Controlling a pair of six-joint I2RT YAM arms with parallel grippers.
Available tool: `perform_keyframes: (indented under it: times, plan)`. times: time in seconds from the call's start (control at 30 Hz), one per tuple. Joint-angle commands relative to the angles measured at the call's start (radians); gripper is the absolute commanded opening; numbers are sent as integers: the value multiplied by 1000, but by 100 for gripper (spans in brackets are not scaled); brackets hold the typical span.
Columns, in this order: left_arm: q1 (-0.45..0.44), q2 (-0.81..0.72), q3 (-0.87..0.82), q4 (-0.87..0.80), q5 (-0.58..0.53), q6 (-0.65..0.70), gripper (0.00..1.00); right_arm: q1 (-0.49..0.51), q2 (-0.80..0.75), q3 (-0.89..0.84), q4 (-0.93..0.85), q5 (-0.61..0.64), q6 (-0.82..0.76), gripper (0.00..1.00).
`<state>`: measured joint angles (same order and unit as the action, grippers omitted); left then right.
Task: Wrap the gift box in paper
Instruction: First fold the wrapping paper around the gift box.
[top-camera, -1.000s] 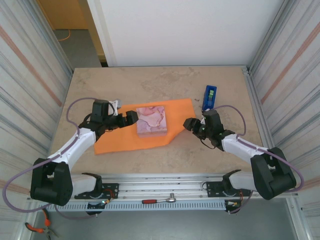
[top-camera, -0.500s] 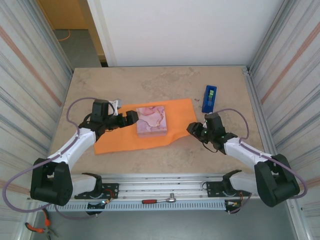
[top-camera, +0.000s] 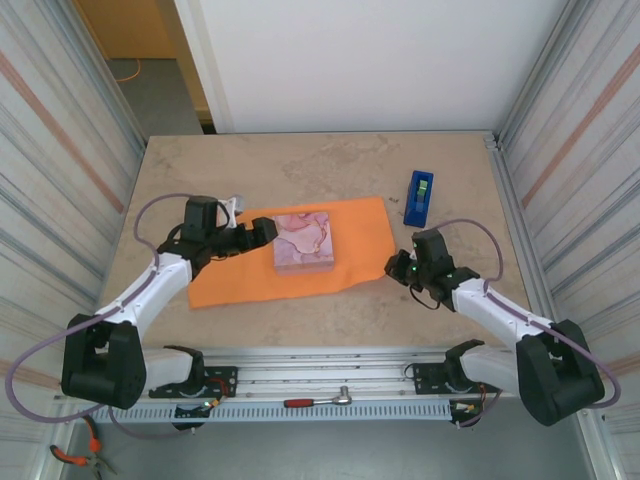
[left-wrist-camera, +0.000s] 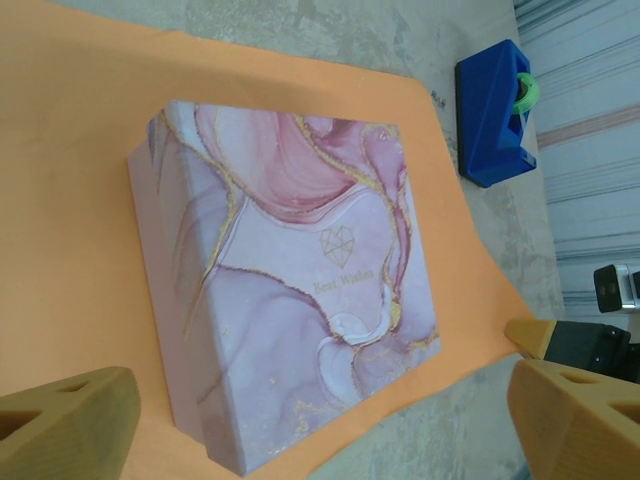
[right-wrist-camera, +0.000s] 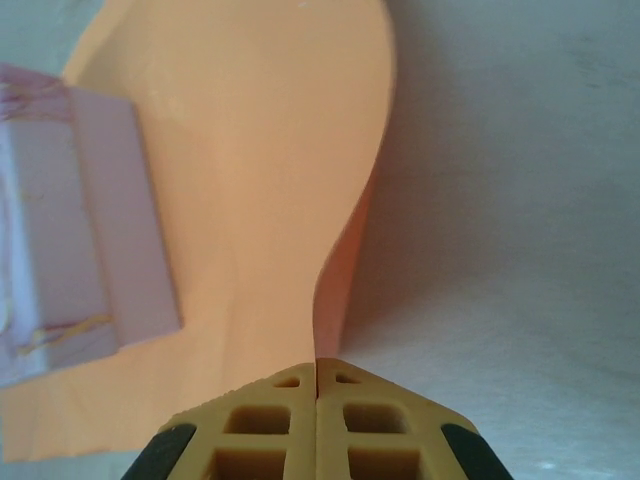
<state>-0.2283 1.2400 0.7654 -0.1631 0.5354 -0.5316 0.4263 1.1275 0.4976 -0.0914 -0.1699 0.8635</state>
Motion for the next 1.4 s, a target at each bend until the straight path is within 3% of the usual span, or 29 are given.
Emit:
perform_keyframes:
  times: [0.0, 0.17, 0.43, 0.9, 1.0, 1.17, 1.27, 1.3, 1.37]
  plan:
    - [5, 18, 66, -46, 19, -29, 91, 81, 22, 97, -29, 21, -80, 0]
    - [-31, 31, 112, -70, -1, -65, 91, 237, 99, 216, -39, 27, -144, 0]
    - [-135, 110, 228, -61, -55, -89, 94, 390, 181, 316, -13, 4, -200, 0]
    - [-261, 311, 328, -60, -117, -56, 93, 425, 221, 343, 24, -15, -195, 0]
    - [-274, 338, 334, -50, -111, -50, 83, 425, 232, 347, 31, -21, -190, 0]
    - [-281, 362, 324, -26, -91, -38, 45, 425, 246, 357, 32, -22, -188, 0]
    - [-277, 362, 321, -37, -96, -12, 7, 420, 248, 378, -9, -12, -202, 23]
    - [-273, 358, 318, -45, -100, -2, 0, 412, 242, 384, -22, -10, -209, 29]
    - [-258, 346, 301, -48, -100, 9, 0, 385, 219, 385, -38, 6, -209, 38]
